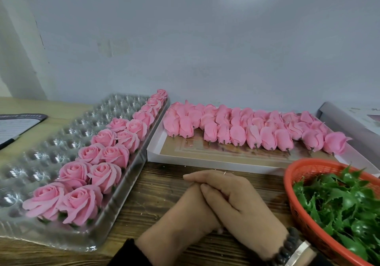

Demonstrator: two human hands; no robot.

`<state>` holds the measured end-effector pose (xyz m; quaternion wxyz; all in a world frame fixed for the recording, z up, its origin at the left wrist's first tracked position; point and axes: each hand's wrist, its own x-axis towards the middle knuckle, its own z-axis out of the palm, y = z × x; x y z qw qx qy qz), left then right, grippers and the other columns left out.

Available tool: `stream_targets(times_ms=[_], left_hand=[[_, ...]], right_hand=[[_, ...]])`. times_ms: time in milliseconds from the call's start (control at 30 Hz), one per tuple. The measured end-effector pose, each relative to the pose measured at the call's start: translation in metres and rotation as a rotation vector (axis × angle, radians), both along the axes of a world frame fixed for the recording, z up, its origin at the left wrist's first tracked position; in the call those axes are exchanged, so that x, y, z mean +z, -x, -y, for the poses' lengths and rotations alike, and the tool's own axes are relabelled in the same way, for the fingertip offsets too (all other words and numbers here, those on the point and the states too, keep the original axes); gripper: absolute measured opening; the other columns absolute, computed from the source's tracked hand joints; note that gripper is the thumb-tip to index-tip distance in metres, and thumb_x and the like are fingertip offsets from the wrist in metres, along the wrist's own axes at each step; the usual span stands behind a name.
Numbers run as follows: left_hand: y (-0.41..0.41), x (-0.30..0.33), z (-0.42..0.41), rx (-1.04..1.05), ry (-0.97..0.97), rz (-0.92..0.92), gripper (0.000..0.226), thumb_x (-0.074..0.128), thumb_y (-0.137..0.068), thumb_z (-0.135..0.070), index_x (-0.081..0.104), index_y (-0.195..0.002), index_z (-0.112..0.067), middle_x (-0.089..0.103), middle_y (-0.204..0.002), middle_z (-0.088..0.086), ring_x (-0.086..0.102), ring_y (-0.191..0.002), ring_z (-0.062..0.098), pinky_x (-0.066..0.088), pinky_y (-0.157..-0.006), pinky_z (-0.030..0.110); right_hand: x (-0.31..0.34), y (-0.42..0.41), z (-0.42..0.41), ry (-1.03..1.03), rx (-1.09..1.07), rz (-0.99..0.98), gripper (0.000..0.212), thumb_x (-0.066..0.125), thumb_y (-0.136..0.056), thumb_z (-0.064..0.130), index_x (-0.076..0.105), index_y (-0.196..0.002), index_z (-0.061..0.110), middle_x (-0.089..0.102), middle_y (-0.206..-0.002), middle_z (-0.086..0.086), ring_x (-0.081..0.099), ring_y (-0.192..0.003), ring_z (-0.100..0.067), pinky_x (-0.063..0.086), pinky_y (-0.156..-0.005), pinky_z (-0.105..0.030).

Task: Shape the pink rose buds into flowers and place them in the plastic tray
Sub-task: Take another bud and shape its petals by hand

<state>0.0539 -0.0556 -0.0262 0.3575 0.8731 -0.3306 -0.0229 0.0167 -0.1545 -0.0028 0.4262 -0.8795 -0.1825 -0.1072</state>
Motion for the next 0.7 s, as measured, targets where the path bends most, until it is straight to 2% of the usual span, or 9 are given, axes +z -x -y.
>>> stream_targets(times_ms=[67, 100, 167, 233, 333, 400, 533, 600, 700], left_hand=[[0.001, -0.002, -0.003, 0.029, 0.037, -0.041, 0.029, 0.051, -0.085, -0.002, 0.048, -0.060, -0.017, 0.049, -0.074, -0.022, 0.045, -0.068, -0.028, 0.033, -0.067, -0.006], [0.003, -0.003, -0.004, 0.023, 0.066, -0.080, 0.031, 0.054, -0.082, -0.005, 0.043, -0.057, -0.020, 0.050, -0.064, -0.018, 0.047, -0.068, -0.028, 0.037, -0.063, -0.003], [0.006, -0.004, -0.005, -0.035, 0.204, -0.144, 0.022, 0.055, -0.076, -0.014, 0.045, -0.069, -0.032, 0.059, -0.069, -0.027, 0.050, -0.073, -0.025, 0.040, -0.060, 0.000], [0.010, 0.003, -0.004, -0.079, 0.411, -0.251, 0.024, 0.060, -0.076, -0.012, 0.053, -0.077, -0.035, 0.062, -0.073, -0.035, 0.058, -0.071, -0.017, 0.042, -0.061, 0.003], [0.009, 0.008, -0.004, -0.044, 0.533, -0.269, 0.022, 0.072, -0.071, -0.006, 0.067, -0.068, -0.028, 0.070, -0.070, -0.009, 0.064, -0.068, 0.001, 0.046, -0.061, 0.013], [0.008, 0.008, -0.005, 0.020, 0.544, -0.198, 0.021, 0.073, -0.072, -0.006, 0.066, -0.068, -0.026, 0.069, -0.069, -0.006, 0.063, -0.066, 0.004, 0.046, -0.061, 0.015], [0.011, 0.003, -0.003, 0.110, 0.431, -0.051, 0.006, 0.062, -0.078, -0.024, 0.065, -0.073, -0.025, 0.070, -0.075, -0.008, 0.061, -0.070, -0.007, 0.044, -0.060, 0.008], [0.011, -0.001, -0.002, 0.135, 0.359, 0.060, 0.018, 0.051, -0.082, -0.031, 0.066, -0.082, -0.022, 0.064, -0.067, -0.019, 0.055, -0.070, -0.018, 0.044, -0.062, 0.005], [0.011, 0.002, 0.001, 0.130, 0.372, 0.004, 0.024, 0.055, -0.090, -0.019, 0.059, -0.071, -0.032, 0.058, -0.061, -0.035, 0.052, -0.071, -0.025, 0.041, -0.062, 0.001]], right_hand=[[-0.001, 0.001, 0.001, 0.014, -0.011, 0.013, 0.035, 0.042, -0.084, 0.036, 0.065, -0.111, 0.037, 0.067, -0.102, 0.020, 0.056, -0.101, 0.004, 0.041, -0.091, -0.017], [-0.002, 0.001, 0.002, 0.023, -0.015, 0.023, 0.037, 0.041, -0.083, 0.043, 0.064, -0.112, 0.039, 0.066, -0.102, 0.022, 0.055, -0.100, 0.004, 0.040, -0.089, -0.016], [-0.002, 0.001, 0.004, 0.012, -0.019, 0.050, 0.040, 0.039, -0.080, 0.050, 0.061, -0.113, 0.043, 0.063, -0.102, 0.029, 0.054, -0.098, 0.005, 0.040, -0.086, -0.015], [-0.004, 0.000, 0.005, -0.150, -0.017, 0.058, 0.041, 0.039, -0.081, 0.051, 0.063, -0.112, 0.039, 0.064, -0.106, 0.029, 0.057, -0.101, 0.005, 0.042, -0.089, -0.017], [-0.008, -0.003, 0.009, -0.498, -0.073, 0.052, 0.048, 0.035, -0.081, 0.053, 0.068, -0.104, 0.026, 0.069, -0.107, 0.017, 0.061, -0.106, -0.001, 0.045, -0.092, -0.022], [-0.011, -0.005, 0.008, -0.565, -0.131, 0.055, 0.052, 0.033, -0.080, 0.055, 0.069, -0.100, 0.024, 0.070, -0.105, 0.014, 0.063, -0.104, -0.004, 0.046, -0.091, -0.026], [-0.012, -0.002, -0.003, -0.392, -0.150, 0.083, 0.041, 0.034, -0.082, 0.054, 0.068, -0.096, 0.035, 0.068, -0.101, 0.022, 0.062, -0.097, 0.002, 0.045, -0.085, -0.016], [-0.013, -0.002, -0.008, -0.272, -0.173, 0.101, 0.032, 0.036, -0.082, 0.052, 0.065, -0.093, 0.044, 0.065, -0.101, 0.027, 0.061, -0.097, 0.002, 0.045, -0.085, -0.018], [-0.014, -0.003, -0.007, -0.233, -0.192, 0.096, 0.033, 0.038, -0.081, 0.051, 0.067, -0.091, 0.039, 0.064, -0.102, 0.030, 0.060, -0.098, 0.003, 0.045, -0.089, -0.020]])
